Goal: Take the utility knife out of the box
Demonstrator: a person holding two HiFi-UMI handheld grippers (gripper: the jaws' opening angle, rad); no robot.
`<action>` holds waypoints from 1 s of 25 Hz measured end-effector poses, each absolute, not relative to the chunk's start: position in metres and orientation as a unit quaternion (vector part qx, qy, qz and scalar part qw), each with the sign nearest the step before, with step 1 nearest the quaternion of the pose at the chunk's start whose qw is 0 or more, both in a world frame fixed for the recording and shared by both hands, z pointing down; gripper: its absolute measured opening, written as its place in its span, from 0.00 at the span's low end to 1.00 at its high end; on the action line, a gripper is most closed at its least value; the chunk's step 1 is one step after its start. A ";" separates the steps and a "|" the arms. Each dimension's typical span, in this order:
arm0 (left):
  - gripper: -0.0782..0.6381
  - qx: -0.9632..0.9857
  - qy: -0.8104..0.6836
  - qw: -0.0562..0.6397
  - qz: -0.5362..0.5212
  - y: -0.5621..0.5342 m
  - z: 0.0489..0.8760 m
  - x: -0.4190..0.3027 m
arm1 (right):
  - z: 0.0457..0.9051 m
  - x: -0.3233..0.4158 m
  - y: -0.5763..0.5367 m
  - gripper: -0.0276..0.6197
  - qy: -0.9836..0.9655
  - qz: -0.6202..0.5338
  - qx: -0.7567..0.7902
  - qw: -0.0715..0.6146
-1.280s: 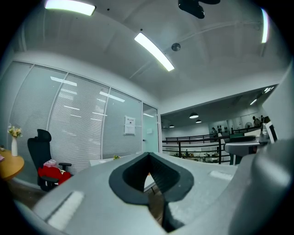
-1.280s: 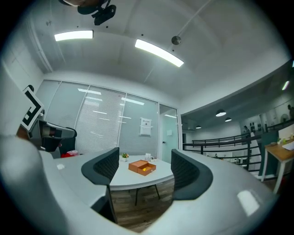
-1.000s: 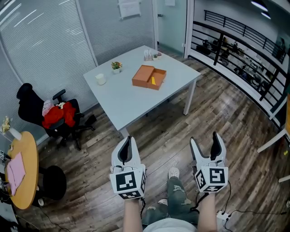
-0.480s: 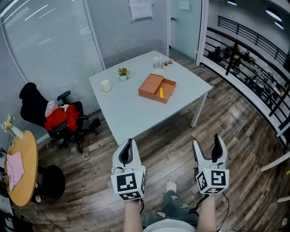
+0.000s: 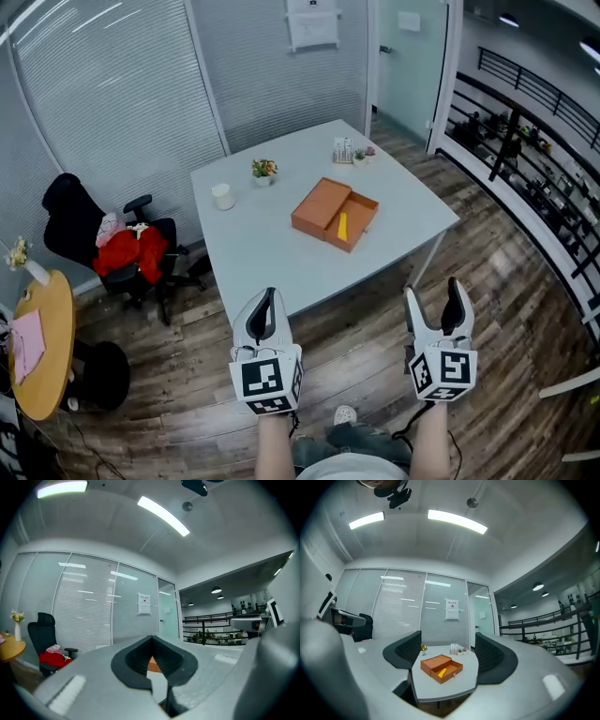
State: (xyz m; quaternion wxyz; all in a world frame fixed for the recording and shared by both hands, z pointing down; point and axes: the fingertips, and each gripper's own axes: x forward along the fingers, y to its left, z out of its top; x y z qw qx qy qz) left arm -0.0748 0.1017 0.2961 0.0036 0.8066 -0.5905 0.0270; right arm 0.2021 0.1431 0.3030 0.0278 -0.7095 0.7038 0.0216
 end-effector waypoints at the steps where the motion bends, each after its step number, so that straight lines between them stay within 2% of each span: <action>1: 0.11 0.804 -0.594 0.004 0.026 0.094 0.296 -0.072 | 0.304 0.206 0.133 0.64 0.706 0.021 -0.707 0.028; 25: 0.11 0.793 -0.608 0.020 0.044 -0.041 0.322 -0.053 | 0.334 0.228 -0.012 0.61 0.720 -0.001 -0.694 0.012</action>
